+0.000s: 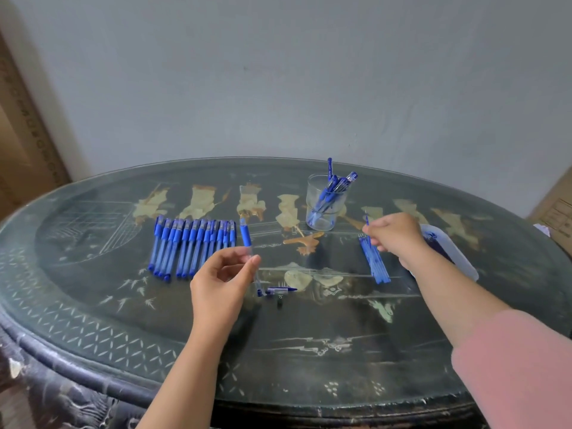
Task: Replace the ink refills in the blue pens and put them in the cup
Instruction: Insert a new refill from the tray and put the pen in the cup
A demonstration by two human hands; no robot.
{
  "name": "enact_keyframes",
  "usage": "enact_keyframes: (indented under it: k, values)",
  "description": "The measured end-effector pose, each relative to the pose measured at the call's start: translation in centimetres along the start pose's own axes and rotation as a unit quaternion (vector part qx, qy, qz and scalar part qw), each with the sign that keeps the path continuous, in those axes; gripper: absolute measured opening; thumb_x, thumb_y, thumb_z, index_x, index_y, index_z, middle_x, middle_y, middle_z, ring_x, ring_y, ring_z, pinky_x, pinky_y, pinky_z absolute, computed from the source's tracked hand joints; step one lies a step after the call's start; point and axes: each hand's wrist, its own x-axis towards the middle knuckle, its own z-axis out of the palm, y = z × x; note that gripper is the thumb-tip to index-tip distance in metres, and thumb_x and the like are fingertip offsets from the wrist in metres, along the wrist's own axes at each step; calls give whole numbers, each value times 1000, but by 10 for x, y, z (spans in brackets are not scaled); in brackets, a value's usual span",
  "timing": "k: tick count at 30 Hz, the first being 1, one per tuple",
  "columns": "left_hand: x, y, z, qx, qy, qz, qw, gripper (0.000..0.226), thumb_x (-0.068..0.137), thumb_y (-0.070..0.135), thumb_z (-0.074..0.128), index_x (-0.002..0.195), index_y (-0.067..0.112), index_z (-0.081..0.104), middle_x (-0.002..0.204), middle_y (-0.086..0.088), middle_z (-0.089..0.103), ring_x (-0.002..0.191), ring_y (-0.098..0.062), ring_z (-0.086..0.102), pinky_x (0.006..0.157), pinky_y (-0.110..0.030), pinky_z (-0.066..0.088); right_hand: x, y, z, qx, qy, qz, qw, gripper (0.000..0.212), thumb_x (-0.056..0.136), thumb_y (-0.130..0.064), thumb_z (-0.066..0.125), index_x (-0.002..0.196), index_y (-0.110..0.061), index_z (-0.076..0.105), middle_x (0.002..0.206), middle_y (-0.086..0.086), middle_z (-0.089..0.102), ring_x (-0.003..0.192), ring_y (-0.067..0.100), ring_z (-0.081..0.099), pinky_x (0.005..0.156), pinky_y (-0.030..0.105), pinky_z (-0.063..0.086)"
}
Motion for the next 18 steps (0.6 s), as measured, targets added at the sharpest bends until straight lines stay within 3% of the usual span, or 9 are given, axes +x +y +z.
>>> enact_keyframes:
  k: [5, 8, 11, 18]
  values:
    - [3, -2, 1, 7, -1, 6, 1000, 14, 81, 16, 77, 94, 18, 72, 87, -6, 72, 82, -25, 70, 80, -36, 60, 12, 7, 13, -112, -16, -10, 993, 14, 84, -12, 73, 88, 1, 75, 77, 17, 70, 79, 27, 66, 78, 37, 54]
    - [3, -3, 2, 11, 0, 5, 1000, 14, 82, 15, 77, 95, 17, 72, 87, -6, 72, 77, -20, 69, 80, -36, 60, 13, 8, 16, -151, -23, -13, 988, 13, 83, -12, 76, 88, -1, 75, 72, 10, 65, 81, 25, 63, 71, 31, 49]
    - [3, -3, 2, 11, -1, 3, 1000, 14, 82, 15, 77, 95, 17, 72, 86, -6, 72, 76, -18, 69, 80, -37, 60, 15, 10, 18, -175, -19, -9, 984, 14, 82, -13, 76, 88, 0, 75, 82, 13, 67, 85, 27, 64, 71, 27, 44]
    - [3, -4, 3, 17, -1, 0, 1000, 14, 82, 15, 77, 94, 18, 72, 85, -6, 72, 76, -18, 69, 80, -37, 60, 23, 17, 19, -210, -7, -9, 978, 11, 80, -14, 78, 84, -4, 76, 86, 16, 71, 88, 30, 69, 77, 32, 55]
